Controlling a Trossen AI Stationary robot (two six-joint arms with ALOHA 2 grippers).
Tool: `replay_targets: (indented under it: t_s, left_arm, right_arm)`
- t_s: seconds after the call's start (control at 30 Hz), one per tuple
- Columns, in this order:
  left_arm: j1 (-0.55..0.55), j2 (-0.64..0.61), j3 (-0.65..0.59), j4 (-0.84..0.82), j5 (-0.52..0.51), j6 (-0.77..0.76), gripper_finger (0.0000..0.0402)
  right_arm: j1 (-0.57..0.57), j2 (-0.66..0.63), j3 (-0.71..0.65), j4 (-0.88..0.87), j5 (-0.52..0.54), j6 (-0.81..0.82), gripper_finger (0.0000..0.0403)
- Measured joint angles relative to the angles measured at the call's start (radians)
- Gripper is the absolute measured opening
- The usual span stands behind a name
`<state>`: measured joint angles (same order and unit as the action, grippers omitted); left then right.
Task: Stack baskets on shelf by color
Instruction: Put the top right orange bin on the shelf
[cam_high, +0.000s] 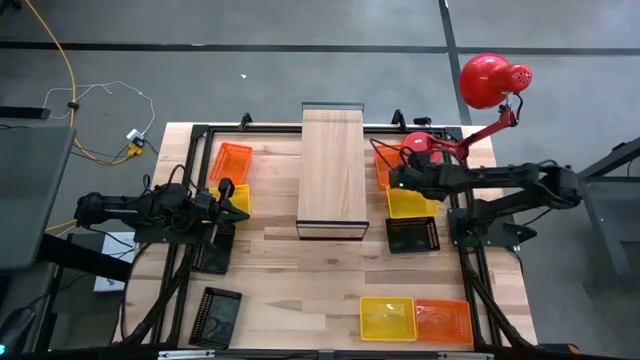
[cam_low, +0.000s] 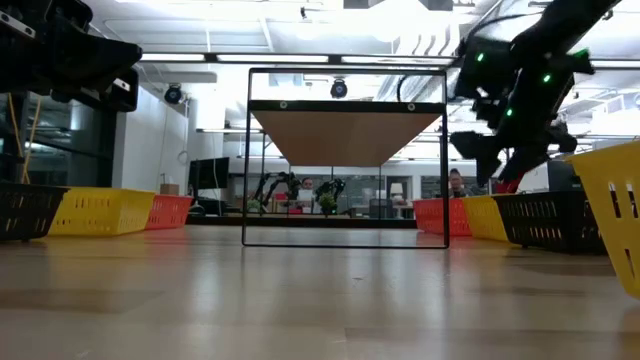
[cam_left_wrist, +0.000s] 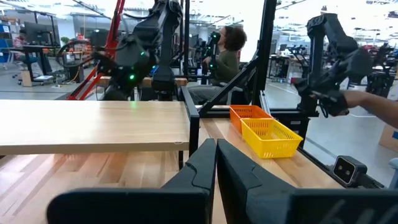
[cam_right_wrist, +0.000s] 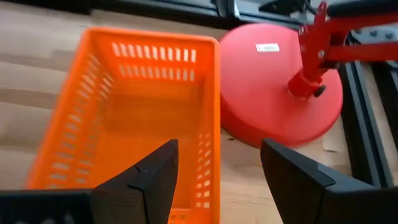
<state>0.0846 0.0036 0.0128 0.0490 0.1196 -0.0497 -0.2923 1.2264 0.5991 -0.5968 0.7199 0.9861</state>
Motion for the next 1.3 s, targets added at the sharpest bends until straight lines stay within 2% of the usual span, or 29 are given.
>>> replay_targets:
  t_s: [0.37, 0.47, 0.6, 0.77, 0.9, 1.07, 1.3]
  left_arm:
    - [0.000, 0.000, 0.000, 0.000, 0.000, 0.000, 0.0003]
    - [0.000, 0.000, 0.000, 0.000, 0.000, 0.000, 0.0003]
    - [0.000, 0.000, 0.000, 0.000, 0.000, 0.000, 0.0003]
    - [0.000, 0.000, 0.000, 0.000, 0.000, 0.000, 0.0003]
    - [0.000, 0.000, 0.000, 0.000, 0.000, 0.000, 0.0003]
    - [0.000, 0.000, 0.000, 0.000, 0.000, 0.000, 0.0003]
    - [0.000, 0.000, 0.000, 0.000, 0.000, 0.000, 0.0003]
  right_arm:
    - [-0.100, 0.135, 0.000, 0.110, -0.047, -0.037, 0.0215]
    - [-0.121, 0.155, 0.000, 0.127, -0.061, -0.052, 0.0203]
    - [-0.139, 0.173, 0.000, 0.139, -0.066, -0.052, 0.0164]
    - [-0.140, 0.174, 0.000, 0.148, -0.039, -0.070, 0.0083]
    - [-0.138, 0.155, 0.000, 0.151, -0.021, -0.072, 0.0012]
    - [-0.126, 0.093, 0.002, 0.147, 0.014, -0.071, 0.0015]
    - [-0.056, -0.070, 0.002, 0.153, 0.075, -0.087, 0.0004]
